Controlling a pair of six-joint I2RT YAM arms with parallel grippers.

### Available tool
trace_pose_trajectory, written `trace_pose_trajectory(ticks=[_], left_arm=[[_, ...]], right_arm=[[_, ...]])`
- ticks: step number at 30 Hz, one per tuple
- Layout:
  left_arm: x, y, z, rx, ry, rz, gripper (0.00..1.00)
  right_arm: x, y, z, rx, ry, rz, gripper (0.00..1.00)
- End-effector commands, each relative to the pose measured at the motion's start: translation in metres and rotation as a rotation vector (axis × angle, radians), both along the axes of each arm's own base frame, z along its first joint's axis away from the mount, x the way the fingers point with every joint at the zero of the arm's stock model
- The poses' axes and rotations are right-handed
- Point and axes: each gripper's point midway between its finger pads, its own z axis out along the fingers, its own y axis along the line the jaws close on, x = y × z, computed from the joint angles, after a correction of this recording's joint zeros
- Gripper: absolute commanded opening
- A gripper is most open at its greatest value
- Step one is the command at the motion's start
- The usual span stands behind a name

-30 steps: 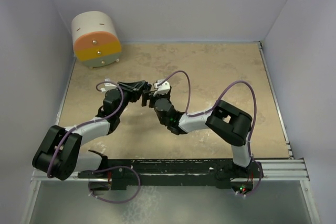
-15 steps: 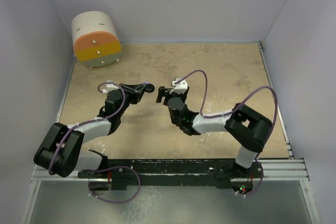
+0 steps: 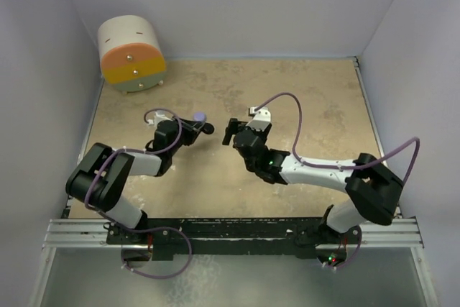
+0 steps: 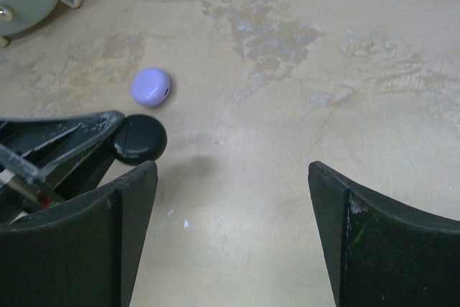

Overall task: Insert the wireless bluetooth earbuds into the charging case
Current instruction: Place the charging case at the center of the board.

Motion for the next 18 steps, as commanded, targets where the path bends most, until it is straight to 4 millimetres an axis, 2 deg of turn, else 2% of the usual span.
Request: trace_pose_trajectory(ticks=[1, 5, 9, 13, 18], left_arm=[[0.026, -0.014, 0.030, 0.050, -0.160, -0.040, 0.00], [0.045, -0.032, 0.030, 0.084, -0.181, -0.055, 0.00], [0.064, -0.057, 0.027, 0.104, -0.196, -0.083, 0.00], [0.084, -0.077, 0.014, 0.185, -0.180, -0.098, 0.00], [0.104, -0.087, -0.006, 0.271, -0.155, -0.109, 0.00]], right_arm=[[-0.018, -0.018, 0.005, 0.091, 0.075, -0.037, 0.87], [-0.026, -0.028, 0.021, 0.150, 0.066, -0.024, 0.88], [-0.030, -0.032, 0.028, 0.161, 0.069, -0.017, 0.88], [-0.033, -0.035, 0.028, 0.163, 0.076, -0.018, 0.88], [-0.037, -0.039, 0.032, 0.181, 0.071, -0.012, 0.88]])
